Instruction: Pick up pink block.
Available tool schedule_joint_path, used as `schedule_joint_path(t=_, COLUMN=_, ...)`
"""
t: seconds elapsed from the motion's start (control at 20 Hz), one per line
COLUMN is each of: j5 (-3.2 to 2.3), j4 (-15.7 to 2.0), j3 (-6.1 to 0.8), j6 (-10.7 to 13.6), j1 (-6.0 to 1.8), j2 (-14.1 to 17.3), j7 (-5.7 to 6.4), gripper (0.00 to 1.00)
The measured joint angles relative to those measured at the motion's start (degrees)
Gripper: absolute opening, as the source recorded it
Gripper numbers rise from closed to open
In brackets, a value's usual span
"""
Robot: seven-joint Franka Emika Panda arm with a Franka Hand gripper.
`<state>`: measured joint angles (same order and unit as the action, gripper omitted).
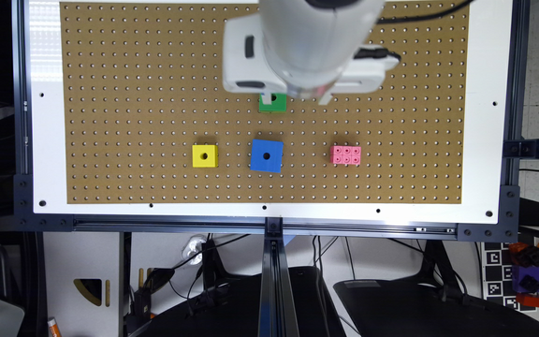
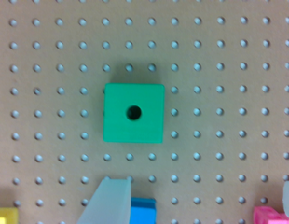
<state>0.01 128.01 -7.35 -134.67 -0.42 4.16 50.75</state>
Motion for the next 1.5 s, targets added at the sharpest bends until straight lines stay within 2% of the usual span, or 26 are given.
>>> schedule_joint_path(t=0.1, j5=-0.02, j4=-1.99, j3=-0.88, j6=0.00, j1=0.00, j2=1.98, j7=0.82, gripper=1.00)
schedule_joint_path(t=0.15, j5=-0.02, j4=-2.53, j3=-1.04, j6=0.00, j1=-0.01, j2=2.50, j7=0.93, gripper=1.00)
schedule_joint_path(t=0.3, j5=-0.02, j4=-3.31, j3=-1.24, j6=0.00, j1=0.00, j2=3.15, j7=1.00, gripper=1.00)
schedule_joint_path(t=0.45, j5=-0.01, j4=-3.86, j3=-2.26, j6=0.00, j1=0.11, j2=3.23, j7=2.02, gripper=1.00)
schedule_joint_path(t=0.55, j5=-0.02, j4=-4.61, j3=-3.74, j6=0.00, j1=0.15, j2=3.65, j7=3.50, gripper=1.00)
schedule_joint_path(t=0.65, j5=-0.37, j4=-6.20, j3=-5.83, j6=0.00, j1=0.17, j2=4.96, j7=5.81, gripper=1.00)
schedule_joint_path(t=0.75, j5=-0.52, j4=-7.82, j3=-7.23, j6=0.00, j1=0.18, j2=6.48, j7=7.22, gripper=1.00)
schedule_joint_path(t=0.85, j5=-0.63, j4=-9.52, j3=-8.30, j6=0.01, j1=0.27, j2=8.06, j7=8.29, gripper=1.00)
schedule_joint_path(t=0.9, j5=-0.73, j4=-10.18, j3=-8.54, j6=0.03, j1=0.36, j2=8.68, j7=8.66, gripper=1.00)
schedule_joint_path(t=1.05, j5=-0.75, j4=-11.35, j3=-8.61, j6=0.06, j1=0.56, j2=9.78, j7=8.83, gripper=1.00)
schedule_joint_path(t=1.25, j5=-0.76, j4=-11.67, j3=-8.61, j6=0.07, j1=0.60, j2=10.48, j7=8.83, gripper=1.00)
schedule_joint_path(t=1.5, j5=-1.79, j4=-12.09, j3=-8.59, j6=-3.15, j1=0.60, j2=15.45, j7=9.01, gripper=1.00)
